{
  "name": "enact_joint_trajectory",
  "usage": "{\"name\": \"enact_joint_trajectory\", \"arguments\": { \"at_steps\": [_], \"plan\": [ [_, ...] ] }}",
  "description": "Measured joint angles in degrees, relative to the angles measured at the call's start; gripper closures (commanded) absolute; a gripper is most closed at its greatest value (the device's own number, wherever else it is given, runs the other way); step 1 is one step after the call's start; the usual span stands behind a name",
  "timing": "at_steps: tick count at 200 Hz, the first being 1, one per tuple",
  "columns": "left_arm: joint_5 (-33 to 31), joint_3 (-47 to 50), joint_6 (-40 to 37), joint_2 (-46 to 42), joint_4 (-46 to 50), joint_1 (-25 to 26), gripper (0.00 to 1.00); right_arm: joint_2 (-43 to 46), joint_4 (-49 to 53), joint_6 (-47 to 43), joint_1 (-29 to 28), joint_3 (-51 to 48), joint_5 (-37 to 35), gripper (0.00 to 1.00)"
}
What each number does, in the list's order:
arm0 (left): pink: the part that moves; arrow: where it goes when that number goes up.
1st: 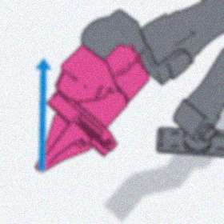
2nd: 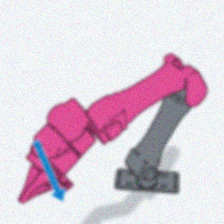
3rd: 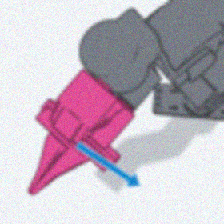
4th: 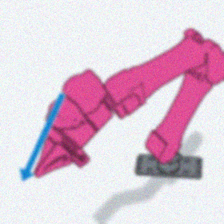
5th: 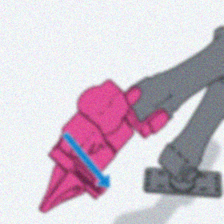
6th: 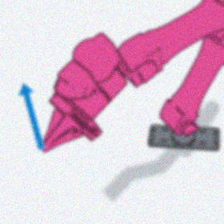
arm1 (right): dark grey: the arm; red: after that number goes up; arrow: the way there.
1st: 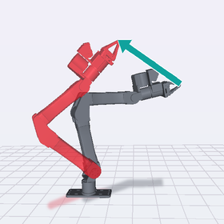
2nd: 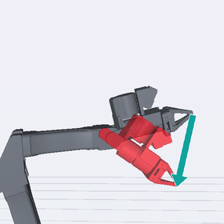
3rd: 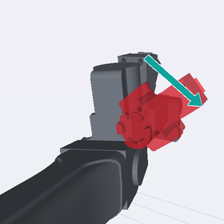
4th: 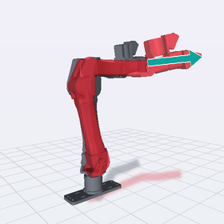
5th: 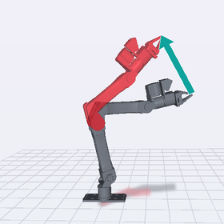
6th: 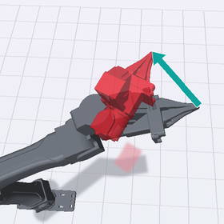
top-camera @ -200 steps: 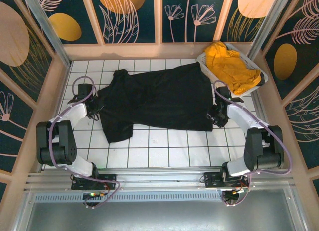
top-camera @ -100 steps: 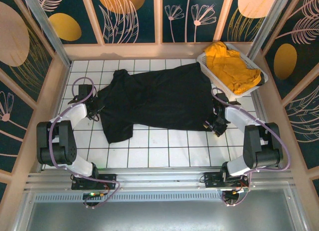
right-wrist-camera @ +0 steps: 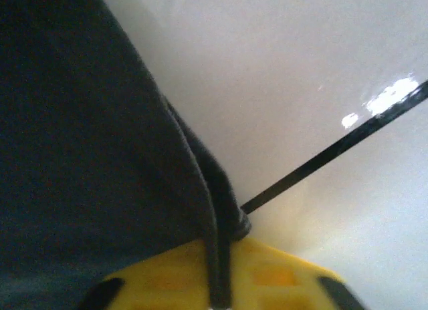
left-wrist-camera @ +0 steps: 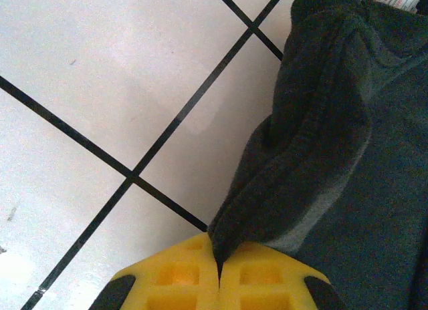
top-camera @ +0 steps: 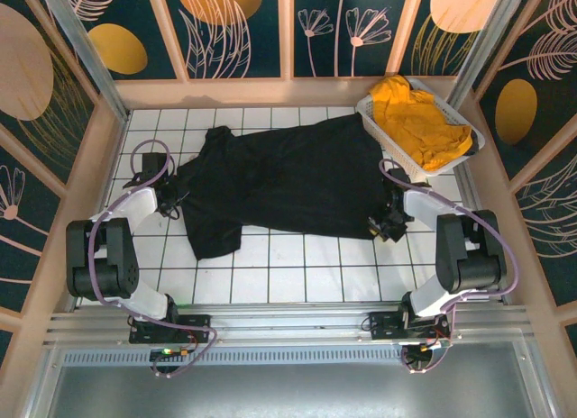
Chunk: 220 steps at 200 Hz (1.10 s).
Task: Fold and stack the t-shirts
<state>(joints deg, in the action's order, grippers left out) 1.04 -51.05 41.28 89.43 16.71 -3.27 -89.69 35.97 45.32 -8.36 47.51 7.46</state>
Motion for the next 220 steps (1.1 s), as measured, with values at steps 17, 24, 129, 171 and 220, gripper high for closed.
{"name": "enact_joint_trajectory", "arguments": {
  "at_steps": [17, 24, 129, 171, 220],
  "plan": [
    [0.48, -0.52, 0.92, 0.0, 0.13, 0.0, 1.0, -0.66, -1.49, -0.46, -0.11, 2.08, -0.33, 1.0],
    [0.76, -1.09, 1.51, 0.0, 0.44, 0.0, 1.0, -1.09, -1.55, -0.92, -0.2, 3.8, -0.61, 1.0],
    [-1.36, -37.33, 10.62, -3.91, 6.27, -0.2, 1.0, -9.92, -5.29, -13.0, -0.52, 60.43, -3.61, 1.0],
    [-4.22, -41.92, 12.0, -11.5, 6.73, -0.96, 1.0, -5.01, -10.64, -14.45, -0.52, 60.7, -4.48, 1.0],
    [-8.09, -42.53, 12.37, -21.7, 7.69, -0.96, 1.0, 15.04, -17.84, -15.47, -0.52, 45.64, -4.59, 1.0]
  ]
}}
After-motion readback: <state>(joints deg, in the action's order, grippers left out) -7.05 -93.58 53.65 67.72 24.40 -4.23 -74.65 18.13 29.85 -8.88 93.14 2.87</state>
